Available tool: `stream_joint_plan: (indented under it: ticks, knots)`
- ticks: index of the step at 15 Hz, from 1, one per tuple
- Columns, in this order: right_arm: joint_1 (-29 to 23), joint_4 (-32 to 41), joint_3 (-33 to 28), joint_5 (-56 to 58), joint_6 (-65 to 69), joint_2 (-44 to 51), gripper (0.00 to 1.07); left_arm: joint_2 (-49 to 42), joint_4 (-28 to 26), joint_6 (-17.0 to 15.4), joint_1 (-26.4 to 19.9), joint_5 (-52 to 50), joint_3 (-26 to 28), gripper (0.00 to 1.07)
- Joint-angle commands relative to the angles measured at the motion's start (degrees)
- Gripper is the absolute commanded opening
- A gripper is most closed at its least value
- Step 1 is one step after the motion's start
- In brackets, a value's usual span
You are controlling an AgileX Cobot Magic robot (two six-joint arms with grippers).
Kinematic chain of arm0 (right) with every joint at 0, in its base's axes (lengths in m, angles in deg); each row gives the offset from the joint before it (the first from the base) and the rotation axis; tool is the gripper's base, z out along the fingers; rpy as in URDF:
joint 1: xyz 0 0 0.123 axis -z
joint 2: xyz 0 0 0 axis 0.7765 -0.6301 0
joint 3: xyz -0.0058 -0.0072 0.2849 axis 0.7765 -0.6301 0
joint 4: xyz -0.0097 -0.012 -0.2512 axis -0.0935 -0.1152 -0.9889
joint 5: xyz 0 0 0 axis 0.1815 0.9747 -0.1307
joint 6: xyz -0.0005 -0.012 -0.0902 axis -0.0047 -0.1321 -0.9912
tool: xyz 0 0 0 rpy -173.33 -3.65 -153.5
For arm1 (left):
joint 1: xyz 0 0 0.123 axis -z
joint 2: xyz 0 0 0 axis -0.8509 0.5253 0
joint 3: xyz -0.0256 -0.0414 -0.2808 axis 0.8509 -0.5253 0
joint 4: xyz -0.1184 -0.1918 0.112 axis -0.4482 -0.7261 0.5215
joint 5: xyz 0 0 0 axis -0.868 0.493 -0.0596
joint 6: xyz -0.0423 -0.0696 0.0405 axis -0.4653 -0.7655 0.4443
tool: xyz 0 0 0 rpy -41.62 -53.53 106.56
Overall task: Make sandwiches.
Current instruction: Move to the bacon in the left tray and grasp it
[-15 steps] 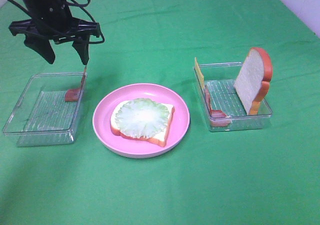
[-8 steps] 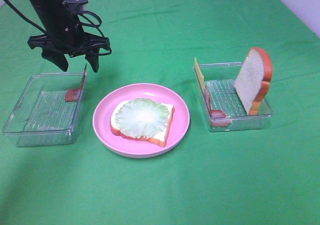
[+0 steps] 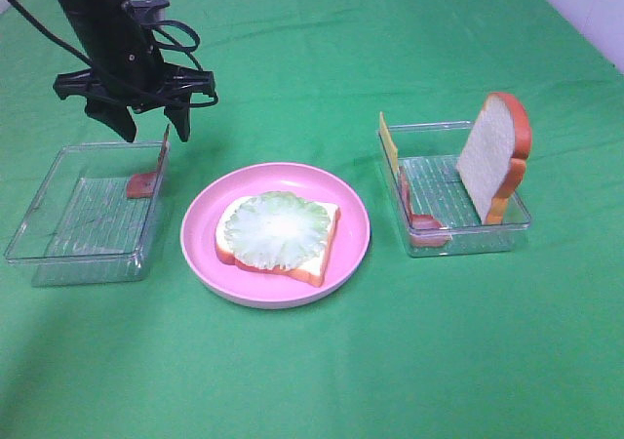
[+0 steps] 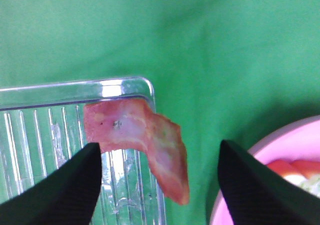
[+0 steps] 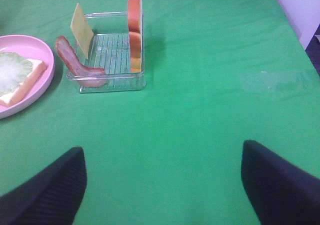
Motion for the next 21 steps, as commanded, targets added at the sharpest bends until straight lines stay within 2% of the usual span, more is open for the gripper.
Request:
stream_joint_plan:
  ticks: [1,8,15,21]
  knots:
    - [0.2,0.0,-0.1,-0.7,-0.8,0.7,0.79,0.2,0.0,-0.8,0.1,0.2,0.2,0.62]
    - [0.2,0.0,-0.1,-0.7,-0.8,0.7,0.79,0.2,0.0,-0.8,0.1,1.3,0.2,0.57]
    - [0.2,0.0,-0.1,-0.7,-0.8,0.7,0.79,1.7,0.0,-0.8,0.1,1.8,0.2,0.57]
    - [0.2,0.0,-0.1,-0.7,-0.8,0.7,0.79,1.7,0.3,-0.8,0.1,-0.3,0.2,0.23]
